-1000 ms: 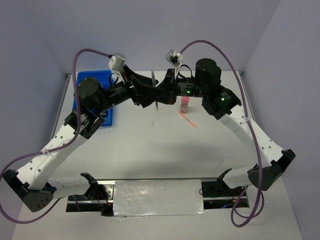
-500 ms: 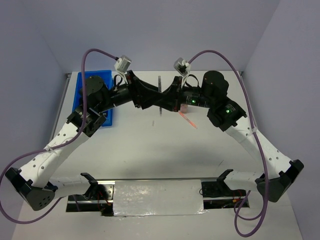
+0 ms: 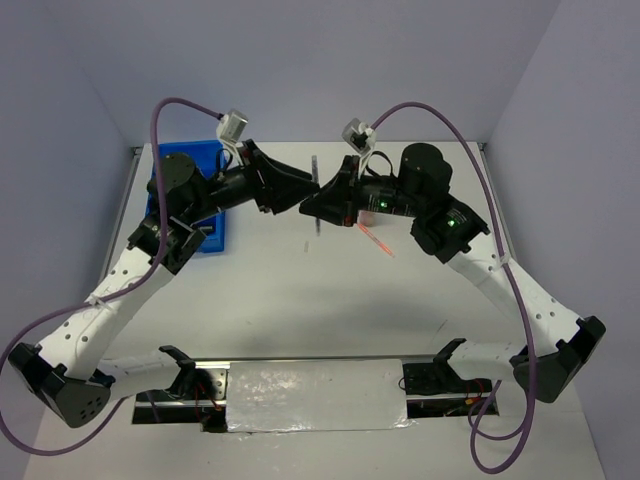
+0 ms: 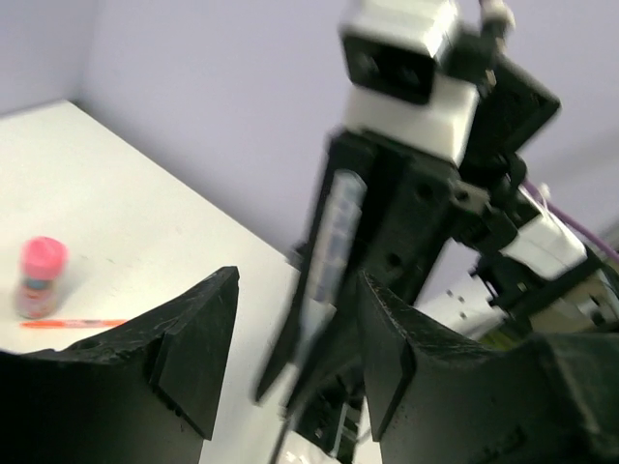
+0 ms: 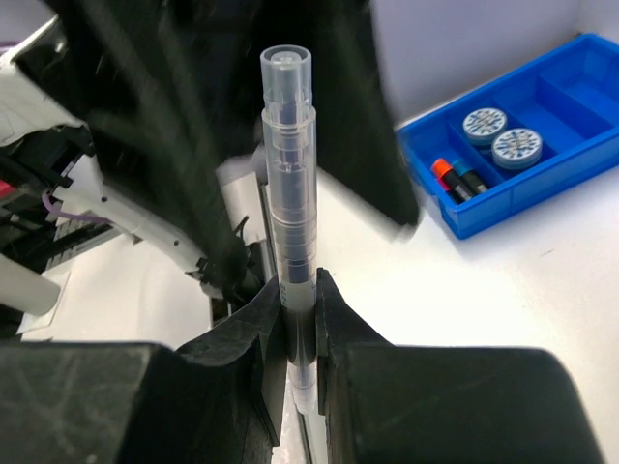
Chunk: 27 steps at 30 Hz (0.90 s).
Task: Sort the stationery into containers
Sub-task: Place the pen in the storage box.
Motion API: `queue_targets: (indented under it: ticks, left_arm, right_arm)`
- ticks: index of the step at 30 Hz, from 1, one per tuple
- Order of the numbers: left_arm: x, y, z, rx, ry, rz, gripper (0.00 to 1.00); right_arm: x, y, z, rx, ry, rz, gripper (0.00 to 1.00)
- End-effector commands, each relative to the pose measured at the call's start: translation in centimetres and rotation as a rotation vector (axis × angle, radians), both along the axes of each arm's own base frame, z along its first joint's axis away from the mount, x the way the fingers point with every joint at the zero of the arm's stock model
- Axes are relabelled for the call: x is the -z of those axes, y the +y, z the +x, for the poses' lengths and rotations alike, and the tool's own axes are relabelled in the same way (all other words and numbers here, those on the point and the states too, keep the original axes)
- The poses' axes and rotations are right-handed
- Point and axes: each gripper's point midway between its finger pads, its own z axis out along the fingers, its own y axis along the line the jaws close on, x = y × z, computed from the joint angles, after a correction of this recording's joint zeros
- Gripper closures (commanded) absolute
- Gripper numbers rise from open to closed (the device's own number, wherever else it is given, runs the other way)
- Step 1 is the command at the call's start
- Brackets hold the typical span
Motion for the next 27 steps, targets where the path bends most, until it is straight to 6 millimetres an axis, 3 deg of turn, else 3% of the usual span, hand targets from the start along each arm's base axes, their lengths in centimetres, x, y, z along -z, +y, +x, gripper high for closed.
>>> queue_targets:
  ticks: [1, 5, 17, 27]
  left_arm:
    - [-3.2, 2.4, 0.5, -0.074, -0.078, -0.083, 0.36]
    - [-3.8, 2.8, 0.1, -0.05, -0.091, -0.094, 0.36]
    - [-1.8, 1.0, -0.9, 0.094, -0.069, -0.072, 0.36]
    - [-0.7, 0.5, -0.6, 0.105, -0.055, -0.049, 0.46]
  right_arm:
    - [-0.8, 0.3, -1.7, -0.063, -0.052, 0.028, 1.0]
    - [-0.7, 0.2, -1.9, -0.064, -0.046, 0.035, 1.0]
    - [-1.8, 0.3, -1.1, -0.021, -0.027, 0.05, 1.0]
    - [-2.1, 1.9, -1.5, -0.076, -0.019, 0.027, 1.0]
